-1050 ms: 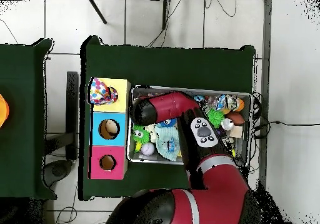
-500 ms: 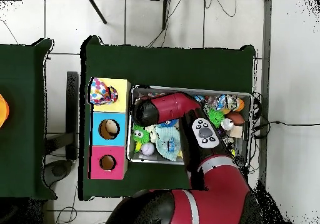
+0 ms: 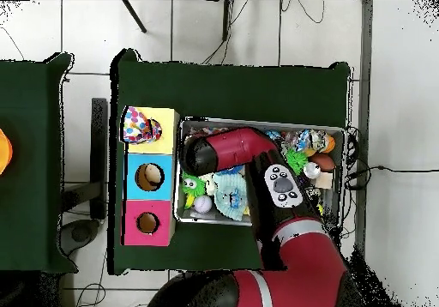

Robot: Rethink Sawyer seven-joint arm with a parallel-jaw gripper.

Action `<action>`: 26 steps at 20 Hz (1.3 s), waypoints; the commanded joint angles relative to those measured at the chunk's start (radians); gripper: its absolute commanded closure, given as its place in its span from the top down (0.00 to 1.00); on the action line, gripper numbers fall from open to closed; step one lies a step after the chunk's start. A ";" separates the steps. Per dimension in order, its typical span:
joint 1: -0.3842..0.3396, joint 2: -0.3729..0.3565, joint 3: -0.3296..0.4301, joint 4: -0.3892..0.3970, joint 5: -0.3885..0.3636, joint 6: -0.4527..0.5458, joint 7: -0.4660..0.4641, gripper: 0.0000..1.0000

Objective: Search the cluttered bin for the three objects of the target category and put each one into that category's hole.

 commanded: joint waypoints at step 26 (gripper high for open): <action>0.036 -0.405 0.051 0.240 0.240 0.274 -0.022 0.00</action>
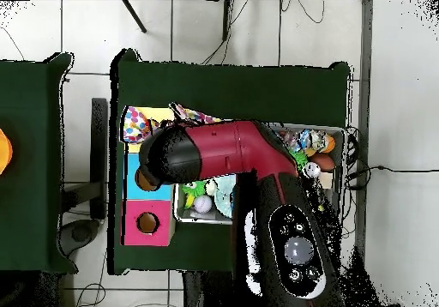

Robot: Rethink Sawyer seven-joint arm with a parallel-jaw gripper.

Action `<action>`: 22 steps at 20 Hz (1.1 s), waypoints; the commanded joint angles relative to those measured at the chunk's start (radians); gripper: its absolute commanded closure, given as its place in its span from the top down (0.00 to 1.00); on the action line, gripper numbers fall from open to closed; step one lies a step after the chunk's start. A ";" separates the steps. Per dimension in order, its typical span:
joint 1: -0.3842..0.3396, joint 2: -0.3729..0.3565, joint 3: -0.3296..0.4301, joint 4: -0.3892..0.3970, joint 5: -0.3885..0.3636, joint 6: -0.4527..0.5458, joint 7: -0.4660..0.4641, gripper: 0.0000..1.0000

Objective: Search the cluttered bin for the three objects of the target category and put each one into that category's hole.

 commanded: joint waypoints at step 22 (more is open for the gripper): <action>0.123 -0.069 -0.011 0.141 0.097 0.125 0.053 0.00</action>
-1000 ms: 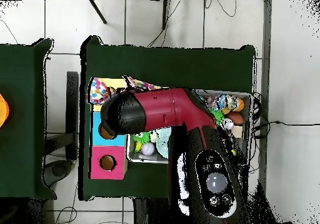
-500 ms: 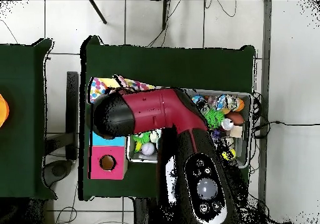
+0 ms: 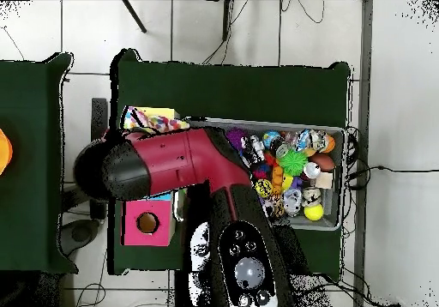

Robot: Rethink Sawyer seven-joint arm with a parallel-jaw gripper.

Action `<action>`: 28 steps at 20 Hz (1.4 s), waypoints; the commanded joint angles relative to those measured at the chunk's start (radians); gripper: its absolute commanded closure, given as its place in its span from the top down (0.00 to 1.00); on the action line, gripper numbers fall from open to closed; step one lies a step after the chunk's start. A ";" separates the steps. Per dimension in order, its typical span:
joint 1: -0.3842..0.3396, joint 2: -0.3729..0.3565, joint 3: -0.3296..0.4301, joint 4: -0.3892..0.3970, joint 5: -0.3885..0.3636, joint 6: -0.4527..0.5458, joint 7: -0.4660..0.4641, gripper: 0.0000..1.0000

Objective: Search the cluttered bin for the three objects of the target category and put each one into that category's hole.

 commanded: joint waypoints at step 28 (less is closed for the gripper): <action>0.128 0.132 -0.113 0.097 -0.035 -0.028 0.127 0.00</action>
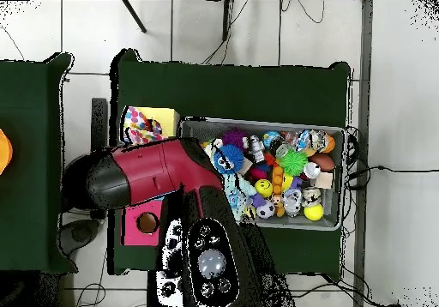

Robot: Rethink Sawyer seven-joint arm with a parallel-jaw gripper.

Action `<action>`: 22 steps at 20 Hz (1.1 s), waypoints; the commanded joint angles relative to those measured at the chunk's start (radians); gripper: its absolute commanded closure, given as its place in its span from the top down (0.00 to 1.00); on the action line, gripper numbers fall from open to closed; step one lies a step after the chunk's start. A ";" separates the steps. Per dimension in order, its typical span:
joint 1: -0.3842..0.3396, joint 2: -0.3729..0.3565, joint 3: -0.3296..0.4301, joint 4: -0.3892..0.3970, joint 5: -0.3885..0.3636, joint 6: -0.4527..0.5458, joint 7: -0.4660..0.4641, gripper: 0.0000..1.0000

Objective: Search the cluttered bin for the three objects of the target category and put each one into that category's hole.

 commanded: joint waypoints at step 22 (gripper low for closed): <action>0.127 0.005 -0.089 0.034 0.079 0.105 0.141 0.00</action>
